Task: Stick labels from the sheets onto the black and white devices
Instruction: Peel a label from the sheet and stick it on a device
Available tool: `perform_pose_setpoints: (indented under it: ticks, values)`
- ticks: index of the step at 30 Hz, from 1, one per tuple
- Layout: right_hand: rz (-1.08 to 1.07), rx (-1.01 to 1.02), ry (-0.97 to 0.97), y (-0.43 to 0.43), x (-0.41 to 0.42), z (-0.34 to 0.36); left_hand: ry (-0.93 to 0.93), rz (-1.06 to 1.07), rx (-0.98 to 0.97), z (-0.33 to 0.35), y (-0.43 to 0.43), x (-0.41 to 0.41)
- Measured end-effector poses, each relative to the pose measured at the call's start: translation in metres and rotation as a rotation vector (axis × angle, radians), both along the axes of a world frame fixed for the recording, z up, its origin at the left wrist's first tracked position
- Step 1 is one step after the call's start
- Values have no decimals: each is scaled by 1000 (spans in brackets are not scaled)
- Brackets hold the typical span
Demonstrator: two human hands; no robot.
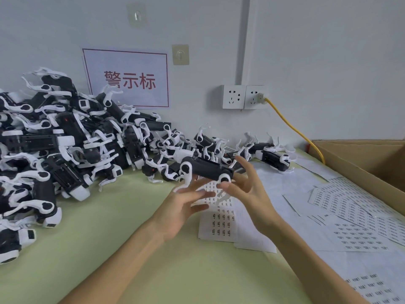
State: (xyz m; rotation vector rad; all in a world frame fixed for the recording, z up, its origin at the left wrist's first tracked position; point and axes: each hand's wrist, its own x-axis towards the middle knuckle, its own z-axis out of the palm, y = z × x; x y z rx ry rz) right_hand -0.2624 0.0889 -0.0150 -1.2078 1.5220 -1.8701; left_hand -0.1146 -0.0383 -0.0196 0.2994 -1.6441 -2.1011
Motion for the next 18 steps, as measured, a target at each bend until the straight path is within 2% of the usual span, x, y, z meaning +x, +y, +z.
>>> perform_pose_setpoints:
  ticks: [6,10,12,15,18]
  values:
    - [-11,-98,-314,4,-16,9,-215,66,-349,-7,6,-3]
    - [64,-182,-474,10,-23,10,-171,229,-313,-6,-2,-2]
    - [100,-167,-452,12,-23,11,-121,258,-247,-3,-7,0]
    - [116,-80,-323,12,-17,14,-70,24,-53,3,-8,0]
    - [163,45,-141,9,-11,11,-70,-137,-78,4,-2,1]
